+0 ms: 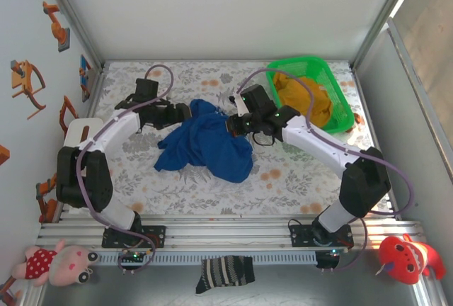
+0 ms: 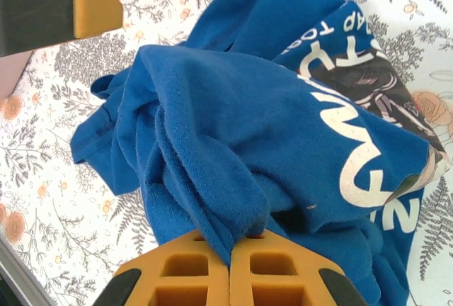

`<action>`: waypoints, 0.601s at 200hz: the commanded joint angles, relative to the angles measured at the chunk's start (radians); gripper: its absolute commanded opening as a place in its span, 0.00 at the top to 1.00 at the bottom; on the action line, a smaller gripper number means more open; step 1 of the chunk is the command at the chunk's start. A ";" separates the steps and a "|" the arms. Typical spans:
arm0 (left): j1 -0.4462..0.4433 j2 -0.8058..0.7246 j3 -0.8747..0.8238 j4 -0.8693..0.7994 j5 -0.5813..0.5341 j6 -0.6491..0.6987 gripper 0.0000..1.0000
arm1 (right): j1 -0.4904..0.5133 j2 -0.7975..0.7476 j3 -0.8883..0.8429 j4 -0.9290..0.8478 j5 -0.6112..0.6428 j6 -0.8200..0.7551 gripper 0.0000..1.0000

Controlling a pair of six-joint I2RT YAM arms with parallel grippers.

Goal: Fold the inside-out t-shirt

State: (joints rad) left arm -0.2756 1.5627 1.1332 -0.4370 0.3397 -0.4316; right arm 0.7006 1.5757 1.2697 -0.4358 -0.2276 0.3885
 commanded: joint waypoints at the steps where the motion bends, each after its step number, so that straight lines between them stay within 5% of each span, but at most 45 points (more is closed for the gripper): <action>1: -0.043 -0.093 -0.045 -0.006 -0.020 -0.023 0.18 | 0.000 -0.034 -0.034 0.038 -0.005 0.029 1.00; 66: -0.193 -0.031 -0.033 0.024 -0.200 0.009 0.14 | -0.001 -0.059 -0.108 0.063 -0.009 0.046 1.00; 120: -0.227 0.071 0.066 0.028 -0.148 0.202 0.11 | -0.001 -0.066 -0.107 0.058 -0.006 0.043 1.00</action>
State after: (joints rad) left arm -0.4850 1.6131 1.1450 -0.4164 0.1570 -0.3504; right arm 0.7006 1.5448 1.1641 -0.3904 -0.2283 0.4221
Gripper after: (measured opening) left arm 0.890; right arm 0.050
